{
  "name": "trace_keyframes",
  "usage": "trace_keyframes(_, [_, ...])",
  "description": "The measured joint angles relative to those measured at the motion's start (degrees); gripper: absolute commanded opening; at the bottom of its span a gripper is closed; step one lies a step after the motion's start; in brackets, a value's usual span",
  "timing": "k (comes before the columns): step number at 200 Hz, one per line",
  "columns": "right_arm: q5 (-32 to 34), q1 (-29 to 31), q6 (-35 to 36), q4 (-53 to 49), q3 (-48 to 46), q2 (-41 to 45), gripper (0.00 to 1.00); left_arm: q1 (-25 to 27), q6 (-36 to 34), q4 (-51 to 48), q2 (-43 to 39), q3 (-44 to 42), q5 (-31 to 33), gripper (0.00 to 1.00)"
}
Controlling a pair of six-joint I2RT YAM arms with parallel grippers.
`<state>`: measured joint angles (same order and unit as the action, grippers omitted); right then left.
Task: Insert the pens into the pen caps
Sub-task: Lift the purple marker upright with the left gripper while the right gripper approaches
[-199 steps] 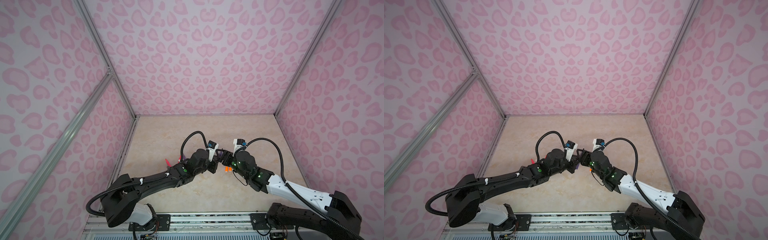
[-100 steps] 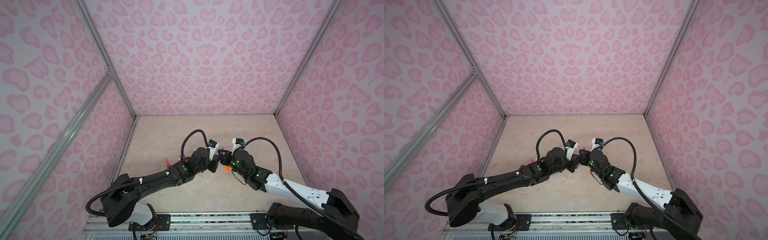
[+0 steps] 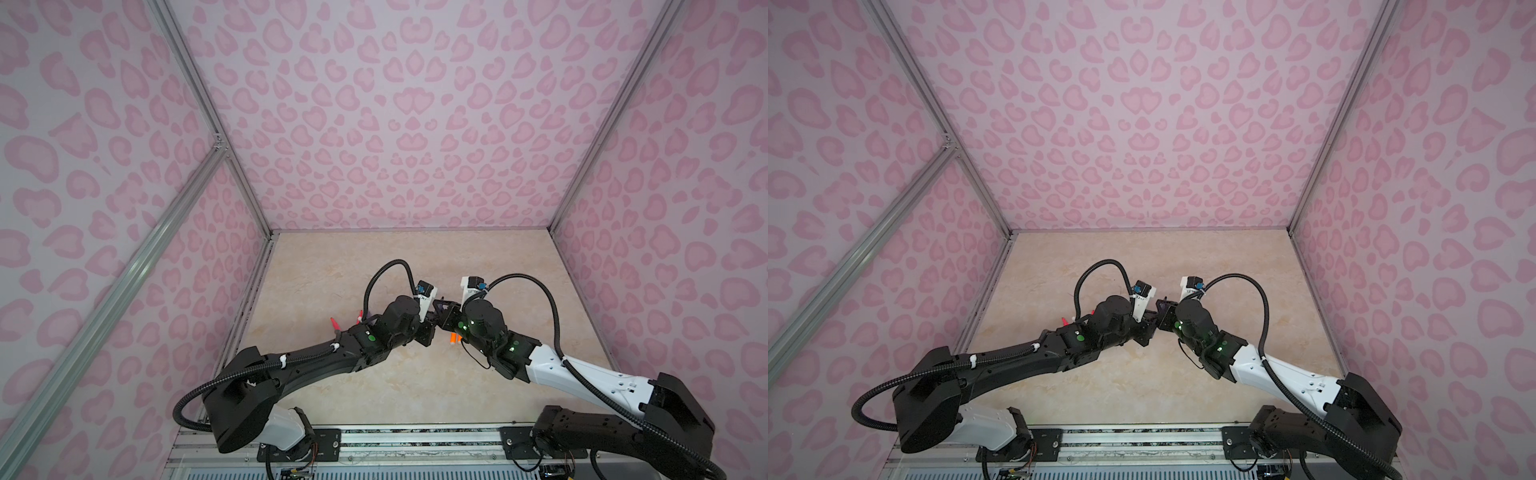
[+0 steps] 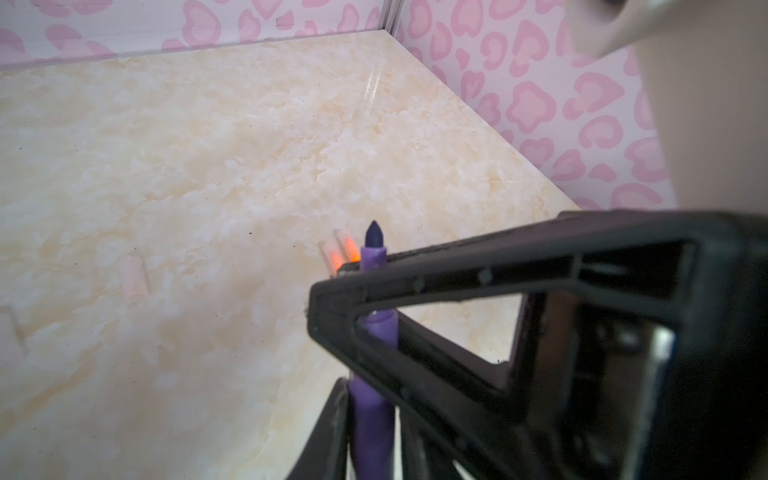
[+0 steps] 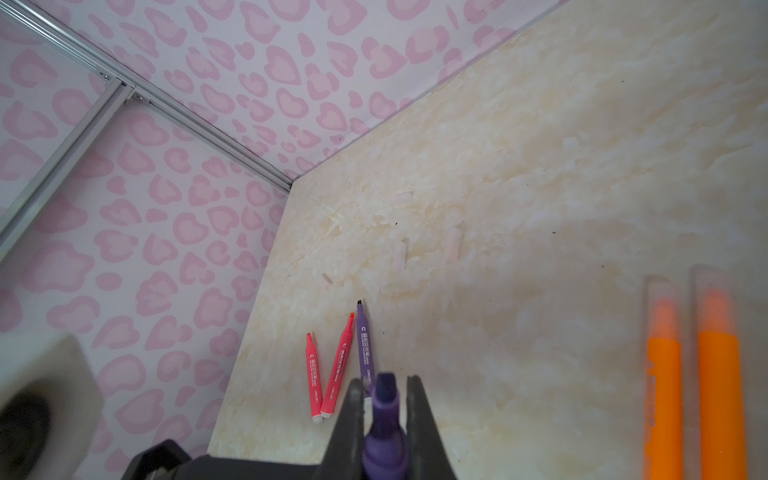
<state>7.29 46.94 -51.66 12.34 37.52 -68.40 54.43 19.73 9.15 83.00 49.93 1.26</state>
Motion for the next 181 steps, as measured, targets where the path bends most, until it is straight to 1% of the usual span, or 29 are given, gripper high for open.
trace_keyframes(28, [0.39, 0.44, 0.0, -0.02, 0.04, 0.07, 0.0, 0.0, 0.02, -0.15, 0.02, 0.0, -0.02, 0.23])
trace_keyframes(36, [0.48, 0.52, 0.0, -0.02, 0.04, 0.07, 0.0, 0.0, 0.02, -0.22, 0.02, 0.0, 0.0, 0.19])
trace_keyframes(57, [0.61, 0.59, 0.04, -0.02, 0.04, 0.07, 0.0, 0.0, 0.17, -0.24, 0.02, 0.0, 0.02, 0.05])
trace_keyframes(64, [0.66, 0.61, 0.09, -0.02, 0.04, 0.07, 0.0, 0.0, 0.15, -0.26, 0.0, 0.0, 0.0, 0.04])
trace_keyframes(77, [0.68, 0.61, 0.24, -0.04, 0.04, 0.07, 0.13, 0.0, 0.02, -0.31, -0.02, 0.0, 0.02, 0.04])
trace_keyframes(78, [0.68, 0.61, 0.24, -0.04, 0.04, 0.07, 0.15, 0.0, -0.02, -0.31, -0.02, 0.0, 0.02, 0.04])
trace_keyframes(83, [0.66, 0.63, 0.22, -0.02, 0.04, 0.07, 0.22, 0.0, -0.04, -0.31, -0.02, 0.0, 0.04, 0.04])
trace_keyframes(84, [0.66, 0.63, 0.22, 0.0, 0.04, 0.07, 0.22, 0.0, -0.04, -0.28, -0.04, 0.0, 0.04, 0.04])
trace_keyframes(85, [0.66, 0.63, 0.22, 0.0, 0.04, 0.07, 0.26, 0.0, -0.04, -0.28, -0.04, 0.0, 0.04, 0.04])
trace_keyframes(89, [0.63, 0.63, 0.22, 0.0, 0.04, 0.07, 0.31, 0.0, 0.02, -0.28, -0.04, -0.02, 0.02, 0.03])
trace_keyframes(90, [0.63, 0.63, 0.22, 0.0, 0.04, 0.07, 0.31, 0.0, 0.02, -0.28, -0.04, -0.02, 0.02, 0.04])
trace_keyframes(91, [0.63, 0.63, 0.22, 0.0, 0.04, 0.07, 0.34, 0.0, 0.04, -0.28, -0.07, -0.04, 0.02, 0.04])
trace_keyframes(94, [0.61, 0.63, 0.17, 0.0, 0.04, 0.07, 0.38, 0.0, 0.09, -0.26, -0.09, -0.07, 0.0, 0.04])
trace_keyframes(98, [0.63, 0.63, 0.02, 0.0, 0.04, 0.07, 0.43, -0.02, 0.2, -0.24, -0.13, -0.11, 0.11, 0.04])
trace_keyframes(99, [0.63, 0.63, 0.02, 0.0, 0.04, 0.07, 0.43, -0.02, 0.22, -0.24, -0.17, -0.13, 0.13, 0.04])
trace_keyframes(100, [0.63, 0.63, 0.07, 0.02, 0.04, 0.07, 0.46, -0.02, 0.22, -0.24, -0.17, -0.13, 0.13, 0.04])
trace_keyframes(105, [0.66, 0.63, 0.2, 0.07, 0.04, 0.17, 0.52, -0.17, 0.26, -0.24, -0.26, -0.33, 0.11, 0.04])
trace_keyframes(129, [0.28, 0.74, 0.48, -0.24, 0.04, 1.07, 0.77, -1.9, 2.01, 0.72, -0.92, -1.51, 0.09, 0.04])
trace_keyframes(138, [0.61, 0.74, 0.5, -0.31, -0.07, 1.6, 0.83, -2.99, 3.23, 1.51, -1.38, -2.34, 0.46, 0.04])
trace_keyframes(146, [1.03, 0.81, 0.59, -0.5, -0.15, 2.21, 0.86, -4.35, 4.5, 1.99, -2.08, -3.45, 1.31, 0.04])
trace_keyframes(161, [2.43, 0.85, 0.87, -1.42, -0.15, 3.13, 0.88, -6.75, 6.82, 2.29, -3.78, -5.84, 3.63, 0.04])
trace_keyframes(181, [6.73, 0.85, -0.11, -3.23, -0.46, 4.2, 0.9, -7.91, 9.33, 1.92, -8.11, -9.22, 10.12, 0.04])
